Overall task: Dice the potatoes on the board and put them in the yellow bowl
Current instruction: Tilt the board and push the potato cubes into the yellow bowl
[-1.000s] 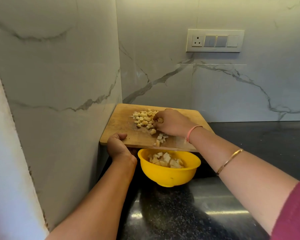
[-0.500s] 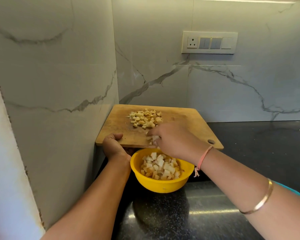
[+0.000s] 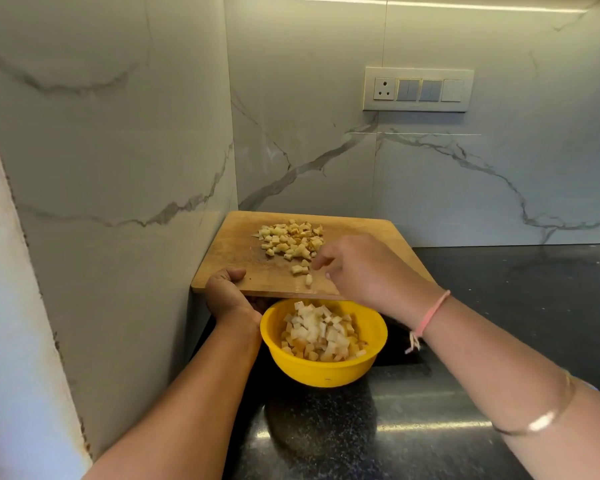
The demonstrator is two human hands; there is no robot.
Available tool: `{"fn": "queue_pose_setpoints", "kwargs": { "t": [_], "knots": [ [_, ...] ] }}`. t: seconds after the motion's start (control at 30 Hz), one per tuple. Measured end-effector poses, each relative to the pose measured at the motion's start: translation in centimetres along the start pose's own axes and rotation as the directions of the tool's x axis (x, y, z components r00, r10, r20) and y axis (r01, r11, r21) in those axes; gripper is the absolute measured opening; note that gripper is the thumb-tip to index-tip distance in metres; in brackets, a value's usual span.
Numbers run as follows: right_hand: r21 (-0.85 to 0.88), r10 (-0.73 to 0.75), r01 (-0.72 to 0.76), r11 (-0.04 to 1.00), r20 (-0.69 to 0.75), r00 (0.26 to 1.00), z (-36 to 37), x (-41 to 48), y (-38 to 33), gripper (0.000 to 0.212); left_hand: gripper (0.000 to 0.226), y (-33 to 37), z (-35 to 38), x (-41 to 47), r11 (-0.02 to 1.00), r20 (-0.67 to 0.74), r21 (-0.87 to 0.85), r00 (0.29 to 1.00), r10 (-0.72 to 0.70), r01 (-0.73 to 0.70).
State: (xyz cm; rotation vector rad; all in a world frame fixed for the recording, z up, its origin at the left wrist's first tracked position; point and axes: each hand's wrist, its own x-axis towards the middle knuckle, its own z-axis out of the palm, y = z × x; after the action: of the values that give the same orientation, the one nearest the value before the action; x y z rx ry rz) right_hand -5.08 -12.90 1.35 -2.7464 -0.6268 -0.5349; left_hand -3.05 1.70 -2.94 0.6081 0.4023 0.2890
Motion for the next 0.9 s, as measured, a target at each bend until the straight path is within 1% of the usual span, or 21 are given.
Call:
{"fn": "queue_pose_setpoints", "kwargs": {
  "t": [0.07, 0.13, 0.2, 0.23, 0.3, 0.43, 0.47, 0.5, 0.57, 0.6, 0.63, 0.73, 0.9],
  "knots": [
    [0.051, 0.013, -0.014, 0.999, 0.014, 1.0, 0.0, 1.1, 1.0, 0.031, 0.009, 0.0, 0.0, 0.0, 1.0, 0.001, -0.003, 1.0, -0.006, 0.006],
    [0.069, 0.013, -0.017, 0.997, 0.06, 0.998, 0.6, 1.8, 1.7, 0.034, 0.008, 0.0, 0.1, -0.1, 1.0, 0.001, -0.005, 1.0, -0.011, 0.011],
    [0.039, -0.014, 0.01, 0.999, 0.103, 0.995, 1.4, 1.7, 2.0, 0.038, 0.009, 0.0, 0.0, 0.0, 1.0, 0.007, -0.001, 1.0, -0.012, 0.012],
    [0.008, -0.033, 0.033, 0.999, 0.102, 0.994, 2.0, 1.6, 2.0, 0.04, 0.009, 0.0, 0.0, 0.0, 1.0, 0.01, -0.001, 1.0, -0.012, 0.012],
    [-0.032, -0.072, 0.073, 0.997, 0.042, 0.997, 2.7, 1.2, 1.7, 0.04, 0.009, 0.1, 0.0, 0.0, 1.0, 0.008, -0.001, 1.0, -0.008, 0.008],
    [-0.004, -0.117, 0.118, 0.993, -0.138, 0.983, 2.5, 1.5, 0.5, 0.032, 0.01, 0.1, 0.1, -0.1, 1.0, 0.0, 0.003, 1.0, 0.011, -0.011],
    [-0.006, -0.139, 0.139, 0.99, -0.14, 0.98, 2.6, 1.9, 0.2, 0.03, 0.01, 0.1, 0.1, -0.2, 1.0, 0.005, 0.004, 1.0, 0.01, -0.01],
    [-0.003, -0.163, 0.163, 0.987, -0.1, 0.982, 2.8, 2.3, 0.0, 0.028, 0.009, 0.1, 0.0, -0.2, 1.0, 0.011, 0.004, 1.0, 0.006, -0.006],
    [0.001, -0.193, 0.193, 0.981, 0.06, 0.979, 3.3, 2.9, -0.4, 0.032, 0.01, 0.1, 0.0, -0.2, 1.0, 0.02, 0.002, 1.0, 0.002, -0.002],
    [-0.014, -0.21, 0.213, 0.977, 0.116, 0.971, 3.7, 2.9, -0.6, 0.034, 0.01, 0.1, 0.0, -0.1, 1.0, 0.02, -0.003, 1.0, 0.003, -0.003],
    [-0.048, -0.222, 0.229, 0.972, 0.122, 0.967, 3.8, 2.7, -0.8, 0.034, 0.011, 0.1, 0.0, -0.1, 1.0, 0.019, -0.006, 1.0, 0.006, -0.005],
    [-0.141, -0.255, 0.255, 0.957, 0.015, 0.967, 4.0, 1.5, -1.1, 0.031, 0.011, 0.1, 0.2, -0.1, 1.0, 0.009, -0.003, 1.0, 0.014, -0.014],
    [-0.181, -0.315, 0.299, 0.937, -0.066, 0.947, 3.9, -0.8, -1.6, 0.026, 0.01, 0.0, 0.1, -0.1, 1.0, 0.003, 0.007, 1.0, 0.013, -0.013]
  ]
}}
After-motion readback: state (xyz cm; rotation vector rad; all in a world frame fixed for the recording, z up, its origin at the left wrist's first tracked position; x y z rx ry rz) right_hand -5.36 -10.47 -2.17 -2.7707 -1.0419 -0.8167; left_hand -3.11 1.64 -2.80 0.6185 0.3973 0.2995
